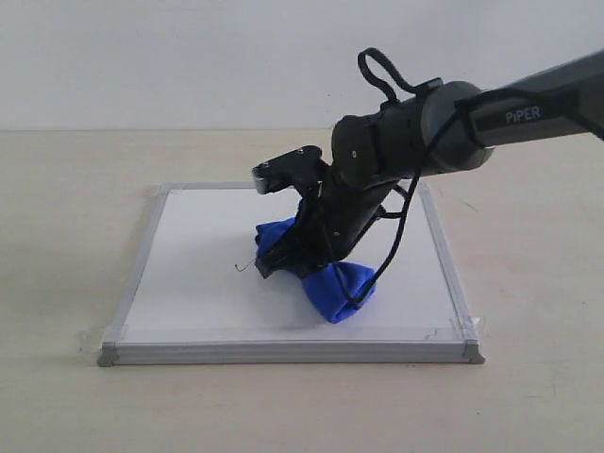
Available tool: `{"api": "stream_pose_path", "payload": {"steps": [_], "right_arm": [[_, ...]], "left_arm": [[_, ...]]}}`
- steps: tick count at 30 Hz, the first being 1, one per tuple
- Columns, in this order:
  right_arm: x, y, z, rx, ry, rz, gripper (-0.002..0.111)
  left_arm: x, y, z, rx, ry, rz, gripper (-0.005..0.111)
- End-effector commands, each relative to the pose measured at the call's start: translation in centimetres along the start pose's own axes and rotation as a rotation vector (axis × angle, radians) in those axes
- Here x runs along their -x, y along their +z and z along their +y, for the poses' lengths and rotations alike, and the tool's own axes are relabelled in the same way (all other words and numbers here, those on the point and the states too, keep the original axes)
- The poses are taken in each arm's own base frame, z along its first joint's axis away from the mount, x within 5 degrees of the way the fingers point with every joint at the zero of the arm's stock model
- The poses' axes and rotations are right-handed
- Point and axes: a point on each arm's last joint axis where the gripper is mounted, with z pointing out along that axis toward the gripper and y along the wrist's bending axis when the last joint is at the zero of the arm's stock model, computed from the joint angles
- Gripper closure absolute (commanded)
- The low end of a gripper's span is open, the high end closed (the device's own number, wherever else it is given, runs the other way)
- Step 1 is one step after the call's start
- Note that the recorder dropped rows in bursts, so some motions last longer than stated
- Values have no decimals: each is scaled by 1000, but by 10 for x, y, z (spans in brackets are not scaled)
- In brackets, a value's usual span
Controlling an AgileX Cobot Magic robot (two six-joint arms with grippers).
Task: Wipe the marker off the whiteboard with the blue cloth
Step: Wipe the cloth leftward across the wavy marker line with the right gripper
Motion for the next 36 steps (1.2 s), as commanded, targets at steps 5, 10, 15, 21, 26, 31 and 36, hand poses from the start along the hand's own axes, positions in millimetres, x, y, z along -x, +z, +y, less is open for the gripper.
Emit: {"api": "stream_pose_path", "payload": {"steps": [5, 10, 15, 21, 26, 31, 36], "right_arm": [[-24, -3, -78, -304, 111, 169, 108], [-19, 5, 12, 214, -168, 160, 108], [-17, 5, 5, 191, -149, 137, 108], [-19, 2, -54, -190, 80, 138, 108], [-10, 4, -45, -198, 91, 55, 108], [7, 9, 3, -29, -7, 57, 108], [28, 20, 52, 199, -89, 134, 108]], "left_arm": [[-1, 0, 0, -5, -2, 4, 102], [-1, 0, 0, -5, -2, 4, 102], [-1, 0, 0, -5, -2, 4, 102], [-1, 0, 0, -5, -2, 4, 102], [-1, 0, 0, -5, -2, 4, 102], [-1, 0, 0, -5, -2, 4, 102], [-1, 0, 0, -5, -2, 4, 102]]}}
